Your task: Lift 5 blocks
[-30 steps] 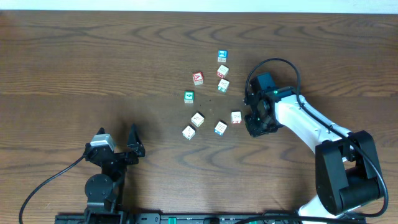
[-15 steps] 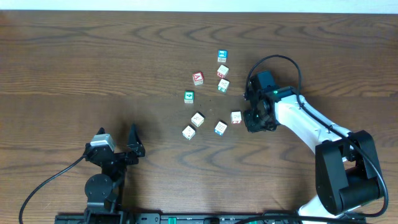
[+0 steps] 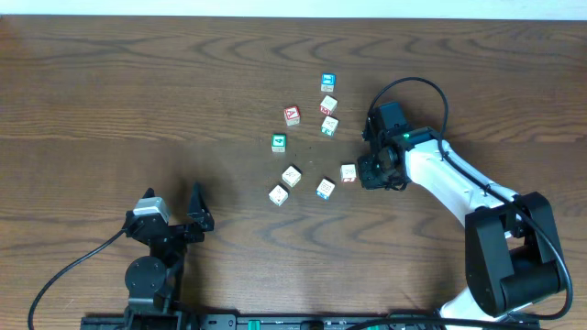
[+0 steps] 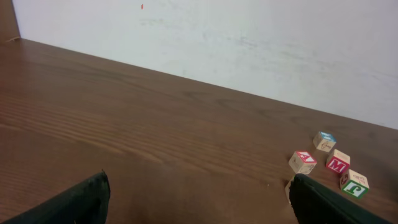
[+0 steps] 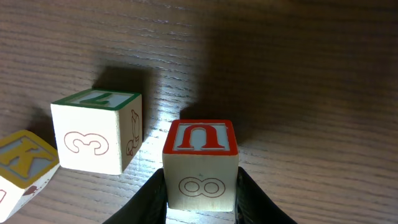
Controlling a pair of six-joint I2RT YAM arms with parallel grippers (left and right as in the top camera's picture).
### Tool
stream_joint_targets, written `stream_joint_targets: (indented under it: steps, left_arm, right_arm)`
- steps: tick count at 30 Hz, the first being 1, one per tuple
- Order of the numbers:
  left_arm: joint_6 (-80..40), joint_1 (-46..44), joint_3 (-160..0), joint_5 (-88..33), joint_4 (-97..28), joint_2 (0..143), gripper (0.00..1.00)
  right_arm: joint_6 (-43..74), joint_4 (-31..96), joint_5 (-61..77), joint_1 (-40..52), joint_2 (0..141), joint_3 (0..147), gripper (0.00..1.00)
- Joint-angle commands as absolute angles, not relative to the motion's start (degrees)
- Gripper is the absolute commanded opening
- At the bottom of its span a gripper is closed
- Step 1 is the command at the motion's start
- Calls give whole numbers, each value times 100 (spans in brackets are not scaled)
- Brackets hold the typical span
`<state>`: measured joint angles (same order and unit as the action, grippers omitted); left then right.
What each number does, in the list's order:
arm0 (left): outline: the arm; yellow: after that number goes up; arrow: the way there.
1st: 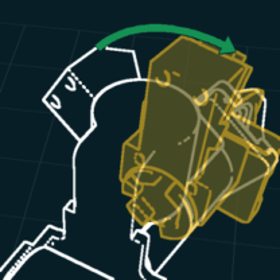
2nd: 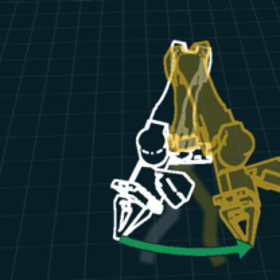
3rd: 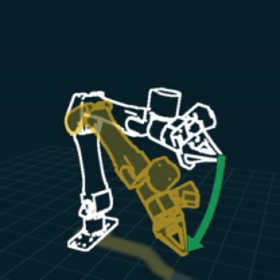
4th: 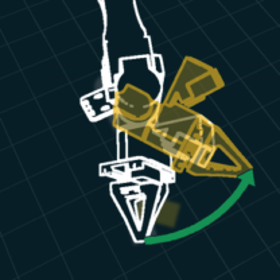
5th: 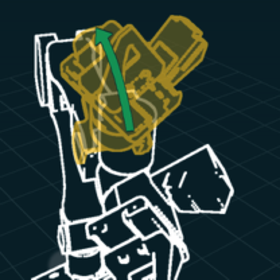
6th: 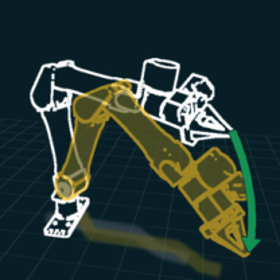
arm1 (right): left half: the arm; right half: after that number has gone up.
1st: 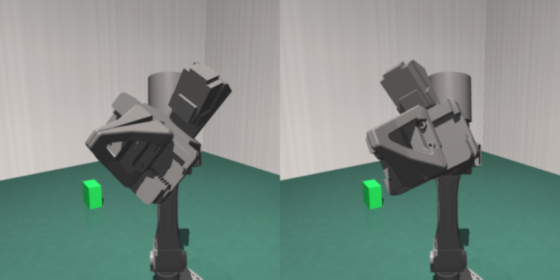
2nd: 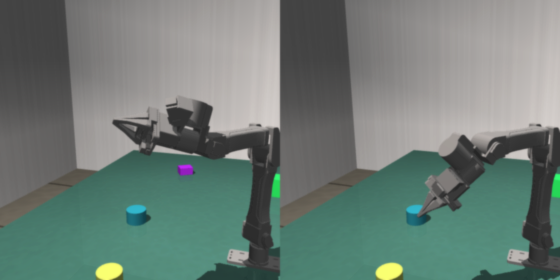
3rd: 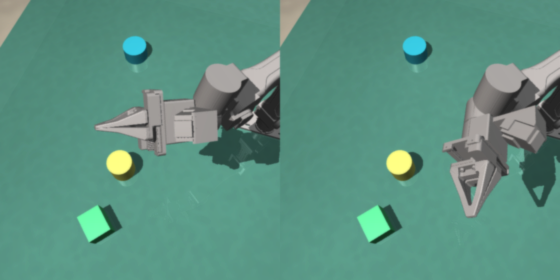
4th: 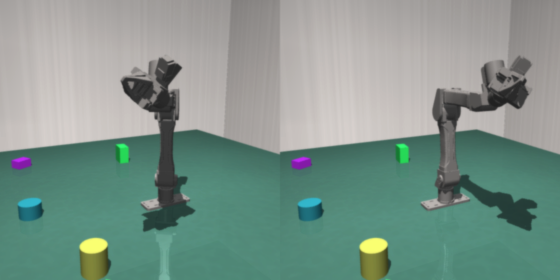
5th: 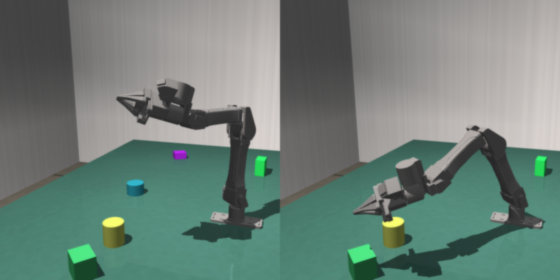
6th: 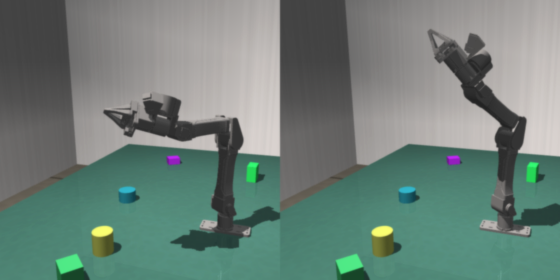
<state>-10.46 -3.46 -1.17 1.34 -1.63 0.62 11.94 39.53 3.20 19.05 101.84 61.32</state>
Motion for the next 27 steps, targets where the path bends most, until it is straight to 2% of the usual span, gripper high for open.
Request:
stream_joint_targets:
  steps: [1,9,13,17,27]
  left_arm:
    - [-989,-318,-27,174,-425,30,93]
    - [-989,-318,-27,174,-423,27,93]
    - [-989,-318,-27,174,-423,30,92]
    - [-989,-318,-27,174,-425,30,92]
    - [-989,-318,-27,174,-423,27,93]
  right_arm:
    - [1328,3918,360,2045,10235,6106,29]
    - [1326,3704,370,2178,10235,6106,35]
    - [1326,3660,368,2198,10235,6106,45]
    - [1326,3658,311,2196,10235,6106,60]
    - [1323,3887,-239,2196,10200,6121,66]
